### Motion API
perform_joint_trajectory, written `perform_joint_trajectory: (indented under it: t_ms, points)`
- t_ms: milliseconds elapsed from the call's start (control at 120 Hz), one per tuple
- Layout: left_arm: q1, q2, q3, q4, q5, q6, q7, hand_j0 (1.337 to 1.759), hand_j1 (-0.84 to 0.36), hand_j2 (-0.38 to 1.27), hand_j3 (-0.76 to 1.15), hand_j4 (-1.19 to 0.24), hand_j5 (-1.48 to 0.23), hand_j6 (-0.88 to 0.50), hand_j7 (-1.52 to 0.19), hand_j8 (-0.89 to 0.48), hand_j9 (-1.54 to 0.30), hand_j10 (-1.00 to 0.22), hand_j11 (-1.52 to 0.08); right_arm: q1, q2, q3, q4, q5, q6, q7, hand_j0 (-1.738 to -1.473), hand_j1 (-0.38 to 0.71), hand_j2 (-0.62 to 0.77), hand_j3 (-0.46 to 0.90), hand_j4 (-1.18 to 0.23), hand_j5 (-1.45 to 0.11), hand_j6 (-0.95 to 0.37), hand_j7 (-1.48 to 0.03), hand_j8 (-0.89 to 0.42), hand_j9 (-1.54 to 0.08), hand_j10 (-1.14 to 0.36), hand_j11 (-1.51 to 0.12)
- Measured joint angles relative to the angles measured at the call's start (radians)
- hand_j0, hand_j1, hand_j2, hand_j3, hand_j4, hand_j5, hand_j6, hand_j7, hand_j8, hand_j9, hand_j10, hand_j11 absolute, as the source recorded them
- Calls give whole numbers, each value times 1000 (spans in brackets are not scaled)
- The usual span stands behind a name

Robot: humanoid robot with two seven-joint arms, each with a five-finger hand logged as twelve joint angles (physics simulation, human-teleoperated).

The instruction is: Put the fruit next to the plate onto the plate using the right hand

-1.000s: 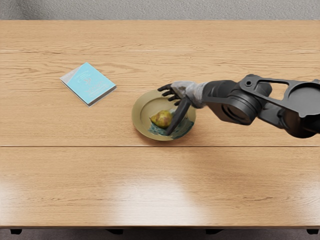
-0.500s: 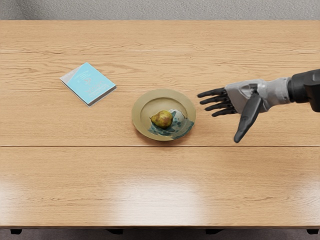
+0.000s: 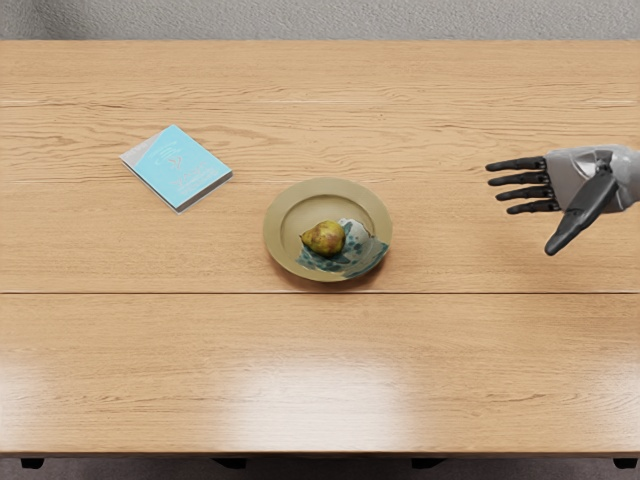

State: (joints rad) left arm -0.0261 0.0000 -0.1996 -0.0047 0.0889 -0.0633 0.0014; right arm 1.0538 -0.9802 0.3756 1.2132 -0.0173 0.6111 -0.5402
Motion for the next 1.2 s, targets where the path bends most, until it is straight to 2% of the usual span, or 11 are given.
perform_joint_trajectory:
  t_ms: [1200]
  points:
    - [0,0,0,0,0,-1,0,1658,325,5,0,-21,-27,-21,-27,-21,-27,-21,-27,-4,-2,0,-3,2,0,0,-1658,-349,0,0,-1,0,-1,0,-1,0,-1,0]
